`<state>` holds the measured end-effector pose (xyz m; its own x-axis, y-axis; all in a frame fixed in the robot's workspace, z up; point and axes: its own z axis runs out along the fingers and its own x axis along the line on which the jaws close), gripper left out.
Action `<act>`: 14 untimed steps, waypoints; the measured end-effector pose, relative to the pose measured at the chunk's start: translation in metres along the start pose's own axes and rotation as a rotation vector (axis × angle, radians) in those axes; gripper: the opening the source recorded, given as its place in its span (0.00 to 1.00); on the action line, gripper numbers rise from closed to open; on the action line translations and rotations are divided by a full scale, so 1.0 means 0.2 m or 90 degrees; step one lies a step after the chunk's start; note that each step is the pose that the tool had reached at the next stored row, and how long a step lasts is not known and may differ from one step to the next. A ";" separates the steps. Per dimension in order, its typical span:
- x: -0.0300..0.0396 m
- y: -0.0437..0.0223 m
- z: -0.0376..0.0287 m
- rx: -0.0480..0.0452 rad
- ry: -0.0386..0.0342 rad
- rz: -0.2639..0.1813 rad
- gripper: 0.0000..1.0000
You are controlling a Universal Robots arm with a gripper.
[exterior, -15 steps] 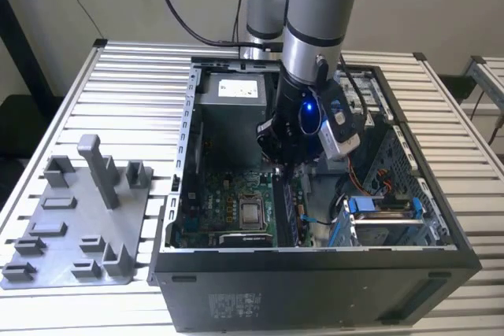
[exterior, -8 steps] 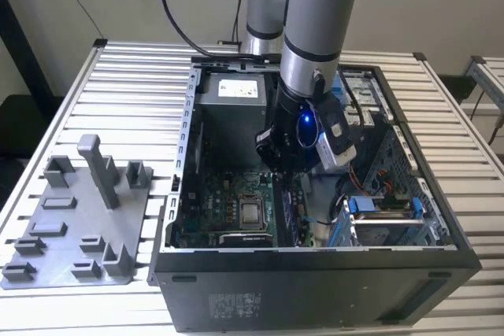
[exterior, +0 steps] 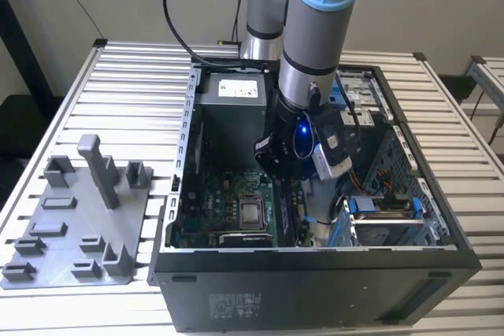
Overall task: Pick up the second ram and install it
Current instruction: 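Insert the second ram into the second slot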
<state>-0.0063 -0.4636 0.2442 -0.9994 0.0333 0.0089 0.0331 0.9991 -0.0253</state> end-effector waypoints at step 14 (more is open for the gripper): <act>0.000 -0.003 0.039 -0.0002 0.0001 0.004 0.14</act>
<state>-0.0064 -0.4643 0.2365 -0.9992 0.0397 0.0089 0.0395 0.9989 -0.0251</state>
